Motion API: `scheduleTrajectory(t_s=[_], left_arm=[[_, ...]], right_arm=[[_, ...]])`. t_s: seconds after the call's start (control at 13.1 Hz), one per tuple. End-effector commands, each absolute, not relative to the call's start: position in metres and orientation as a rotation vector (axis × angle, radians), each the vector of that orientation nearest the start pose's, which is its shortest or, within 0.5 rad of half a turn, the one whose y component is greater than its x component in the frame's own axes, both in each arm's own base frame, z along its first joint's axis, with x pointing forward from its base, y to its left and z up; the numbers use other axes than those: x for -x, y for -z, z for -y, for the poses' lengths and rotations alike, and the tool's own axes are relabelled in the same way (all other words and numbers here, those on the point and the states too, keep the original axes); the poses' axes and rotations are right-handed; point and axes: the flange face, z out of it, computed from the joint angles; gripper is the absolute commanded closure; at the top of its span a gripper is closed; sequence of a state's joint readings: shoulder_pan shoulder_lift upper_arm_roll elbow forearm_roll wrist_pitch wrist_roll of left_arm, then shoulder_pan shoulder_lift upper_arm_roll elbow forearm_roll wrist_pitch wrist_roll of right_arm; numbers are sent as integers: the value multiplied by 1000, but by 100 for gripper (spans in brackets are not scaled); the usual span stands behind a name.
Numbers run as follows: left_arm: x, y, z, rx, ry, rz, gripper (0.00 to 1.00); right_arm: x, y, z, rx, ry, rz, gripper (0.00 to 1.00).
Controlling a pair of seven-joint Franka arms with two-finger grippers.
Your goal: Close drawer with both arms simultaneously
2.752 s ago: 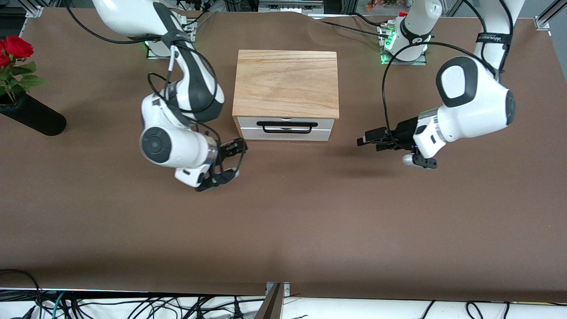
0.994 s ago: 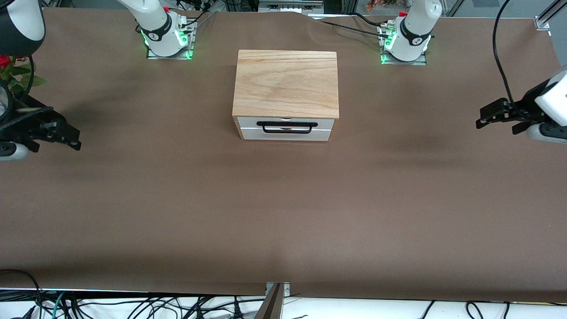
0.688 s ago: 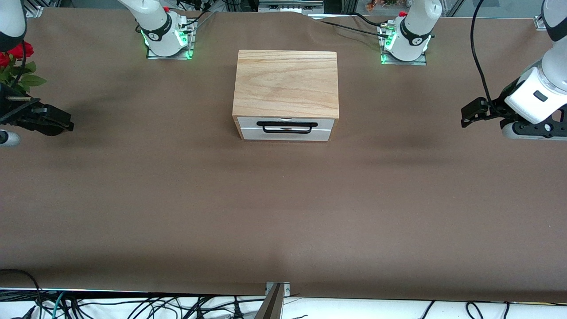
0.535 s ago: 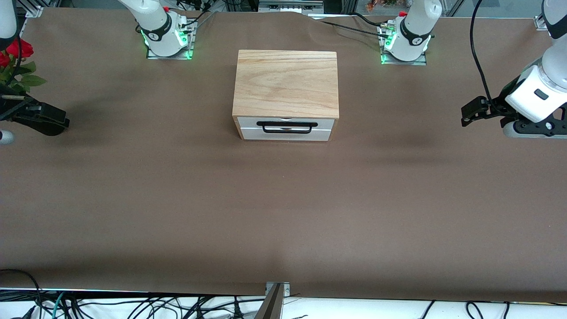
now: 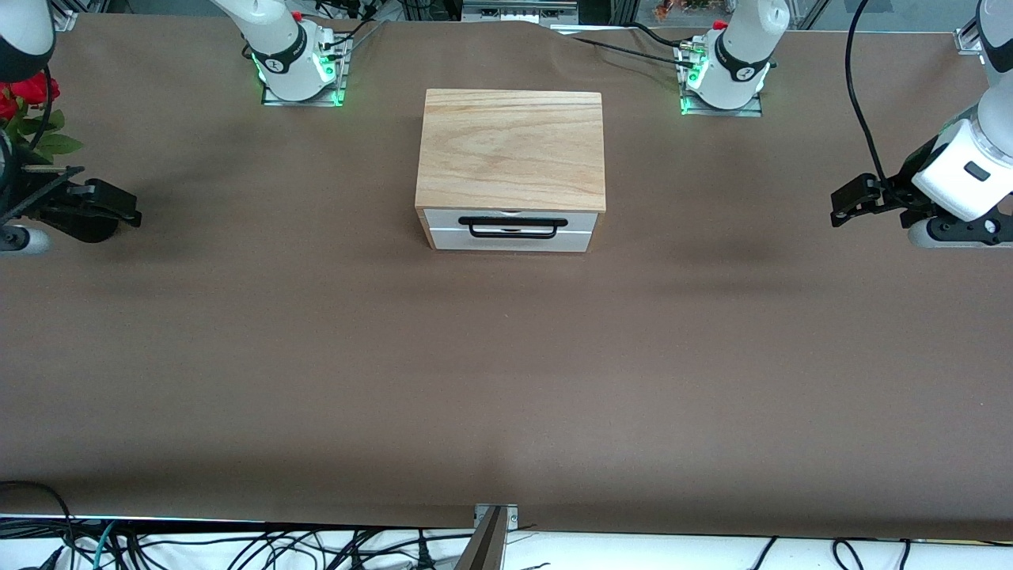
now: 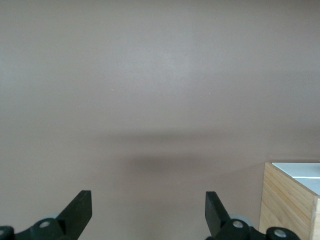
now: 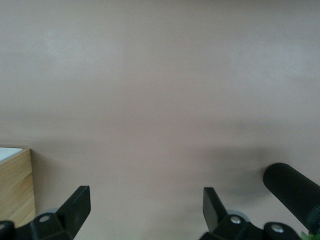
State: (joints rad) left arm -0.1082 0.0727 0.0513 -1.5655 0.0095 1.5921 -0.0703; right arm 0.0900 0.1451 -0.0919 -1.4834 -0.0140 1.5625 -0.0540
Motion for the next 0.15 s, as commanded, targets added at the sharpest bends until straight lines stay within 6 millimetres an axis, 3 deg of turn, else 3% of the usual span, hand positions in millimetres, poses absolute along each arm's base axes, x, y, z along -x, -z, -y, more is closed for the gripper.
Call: scheduleTrajectory(t_s=[0.0,0.08], left_arm=[[-575,-592,34,3096,-73,29,0],[-575,-591,33,3095,-78,38,0]], right_arm=[[-605,-584,-4,3182,-91,88,0],[-605,-584,-3,3188,-91,81,0]])
